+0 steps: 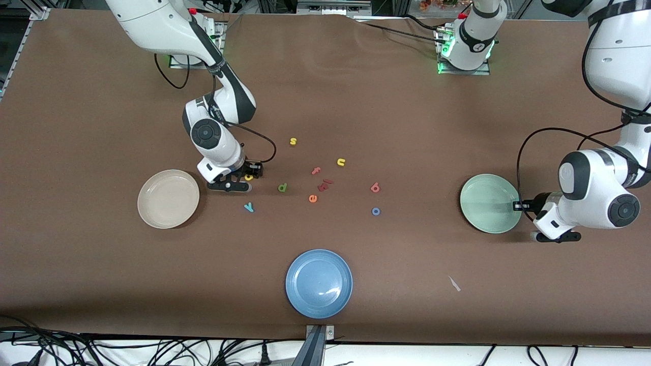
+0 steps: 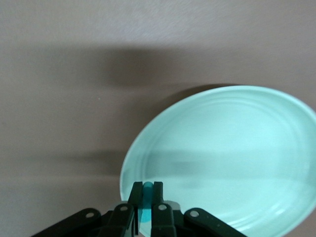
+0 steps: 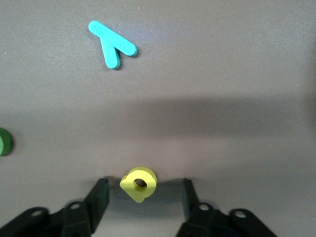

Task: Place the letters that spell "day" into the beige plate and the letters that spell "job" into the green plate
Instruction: 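Carry the cyan J over the green plate while the right gripper grasps yellow letter, then release the cyan J onto the green plate with the left gripper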

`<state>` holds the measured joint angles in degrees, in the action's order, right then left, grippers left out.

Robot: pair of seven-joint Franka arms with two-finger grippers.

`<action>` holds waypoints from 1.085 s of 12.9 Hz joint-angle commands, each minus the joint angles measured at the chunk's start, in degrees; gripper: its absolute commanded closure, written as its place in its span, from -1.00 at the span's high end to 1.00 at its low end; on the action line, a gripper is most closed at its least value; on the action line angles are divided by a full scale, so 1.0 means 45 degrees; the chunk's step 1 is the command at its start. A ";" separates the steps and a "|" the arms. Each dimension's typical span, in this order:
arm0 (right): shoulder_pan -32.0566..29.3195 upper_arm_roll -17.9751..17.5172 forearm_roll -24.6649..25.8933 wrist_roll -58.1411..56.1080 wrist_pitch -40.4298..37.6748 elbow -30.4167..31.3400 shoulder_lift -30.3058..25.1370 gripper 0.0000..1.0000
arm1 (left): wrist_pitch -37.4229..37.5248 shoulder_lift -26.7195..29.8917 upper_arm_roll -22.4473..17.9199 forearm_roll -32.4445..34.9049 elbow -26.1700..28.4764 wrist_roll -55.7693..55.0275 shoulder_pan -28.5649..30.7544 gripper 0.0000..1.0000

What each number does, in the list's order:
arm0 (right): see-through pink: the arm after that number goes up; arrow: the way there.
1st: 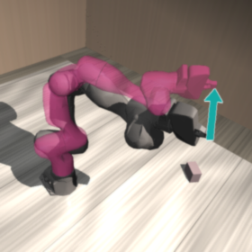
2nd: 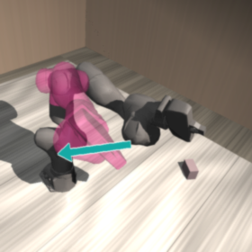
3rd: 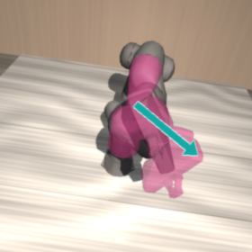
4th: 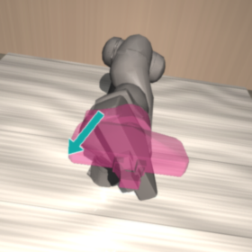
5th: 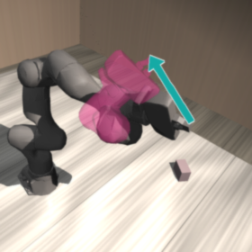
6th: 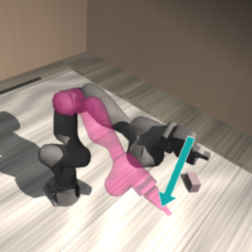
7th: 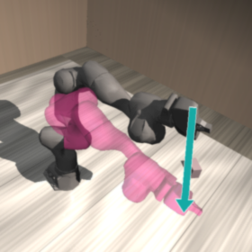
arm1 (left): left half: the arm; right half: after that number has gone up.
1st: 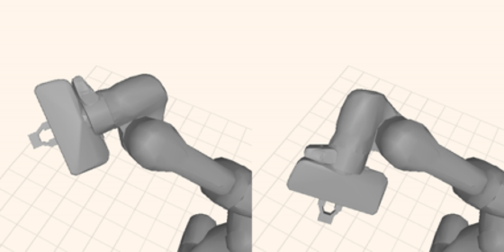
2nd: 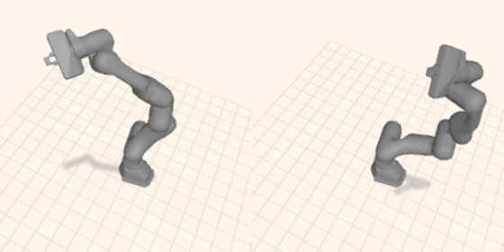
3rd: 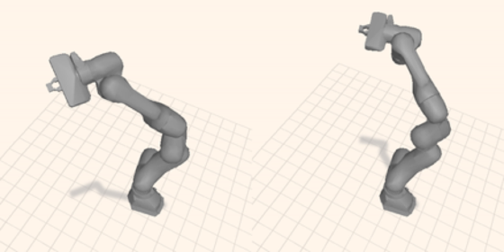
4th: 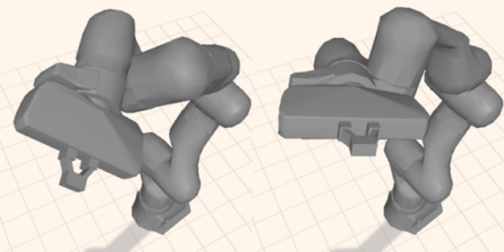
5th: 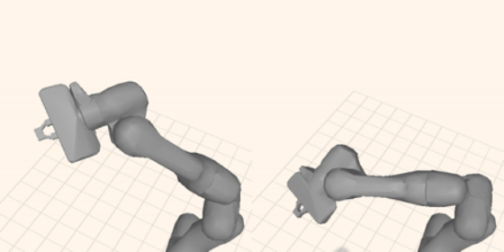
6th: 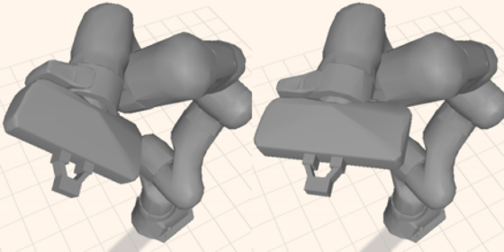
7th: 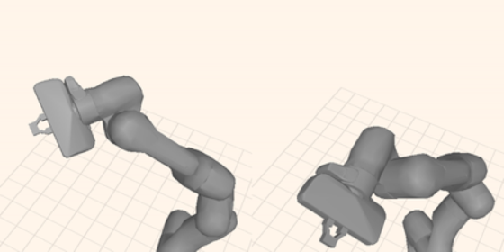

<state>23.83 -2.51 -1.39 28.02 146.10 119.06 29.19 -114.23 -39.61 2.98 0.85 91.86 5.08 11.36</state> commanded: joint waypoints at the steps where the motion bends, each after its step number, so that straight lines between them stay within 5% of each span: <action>1: -0.0100 -0.0048 0.0153 -0.0152 0.0150 -0.0188 0.0232 0.20 | 0.0054 -0.0007 0.0196 0.0202 -0.0199 0.0103 0.0054 -0.85; 3: -0.0081 -0.0048 0.0153 -0.0113 0.0169 -0.0188 0.0271 0.04 | 0.0034 -0.0007 0.0196 0.0143 -0.0199 0.0063 0.0073 -0.62; 6: -0.0023 -0.0068 0.0114 0.0044 0.0169 -0.0188 0.0369 -0.16 | 0.0054 0.0013 0.0235 0.0104 -0.0218 0.0004 0.0014 -0.62; 7: -0.0022 -0.0068 0.0114 0.0044 0.0150 -0.0188 0.0388 -0.21 | 0.0073 0.0090 0.0255 0.0104 -0.0257 -0.0015 0.0014 -0.51; 8: -0.0022 -0.0068 0.0095 0.0044 0.0150 -0.0227 0.0389 -0.23 | 0.0073 0.0149 0.0313 0.0104 -0.0296 -0.0170 -0.0063 -0.19; 12: -0.0022 -0.0068 0.0036 0.0064 0.0111 -0.0324 0.0389 -0.42 | 0.0112 0.0344 0.2280 0.0104 -0.0861 -0.2916 -0.0122 0.60; 14: -0.0022 -0.0068 -0.0003 0.0103 0.0072 -0.0344 0.0389 -0.52 | 0.0112 0.0345 0.3452 0.0104 -0.1193 -0.4850 -0.0161 0.62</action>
<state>23.80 -2.40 -1.38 28.12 145.87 118.78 29.22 -114.44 -38.67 15.03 0.84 87.75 -10.13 10.91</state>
